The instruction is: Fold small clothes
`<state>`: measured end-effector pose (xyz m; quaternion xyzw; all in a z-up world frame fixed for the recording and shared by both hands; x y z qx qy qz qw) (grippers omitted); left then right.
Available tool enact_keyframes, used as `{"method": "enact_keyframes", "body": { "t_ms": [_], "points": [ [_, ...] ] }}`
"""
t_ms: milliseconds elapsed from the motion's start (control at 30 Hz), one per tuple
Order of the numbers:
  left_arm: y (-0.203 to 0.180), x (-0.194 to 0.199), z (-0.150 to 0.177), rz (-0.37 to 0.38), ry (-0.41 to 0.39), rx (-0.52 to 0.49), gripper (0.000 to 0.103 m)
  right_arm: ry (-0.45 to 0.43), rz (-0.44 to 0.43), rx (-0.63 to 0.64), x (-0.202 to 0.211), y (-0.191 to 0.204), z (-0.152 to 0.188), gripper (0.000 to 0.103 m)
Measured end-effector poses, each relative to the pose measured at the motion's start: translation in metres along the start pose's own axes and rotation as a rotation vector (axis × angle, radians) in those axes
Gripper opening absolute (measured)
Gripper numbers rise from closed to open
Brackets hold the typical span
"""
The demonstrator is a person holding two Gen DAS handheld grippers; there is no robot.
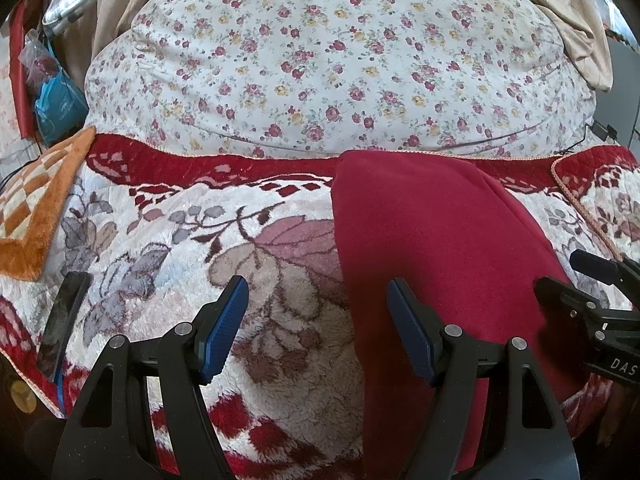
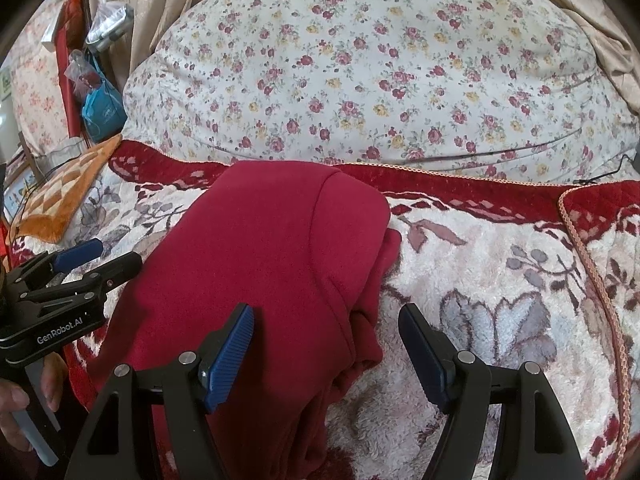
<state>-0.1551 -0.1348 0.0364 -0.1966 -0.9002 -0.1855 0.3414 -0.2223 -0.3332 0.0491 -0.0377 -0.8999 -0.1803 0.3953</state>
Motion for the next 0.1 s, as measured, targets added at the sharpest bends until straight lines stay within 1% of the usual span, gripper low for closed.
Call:
{"method": "enact_keyframes", "body": {
  "t_ms": [100],
  "points": [
    [0.0049, -0.0007, -0.0002, 0.029, 0.012, 0.019, 0.072, 0.000, -0.001, -0.001, 0.0000, -0.0003, -0.0003, 0.073]
  ]
}}
Point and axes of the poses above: each gripper's, at about its wrist camera, not at the fingertips, and x roughly against the way its jaws point, y to its left, z to its underside, the point moved 4 cm from there along -x, roughly the way its jaws point, and after that the axes turned 13 degrees about -x, right-handed, at the moved point
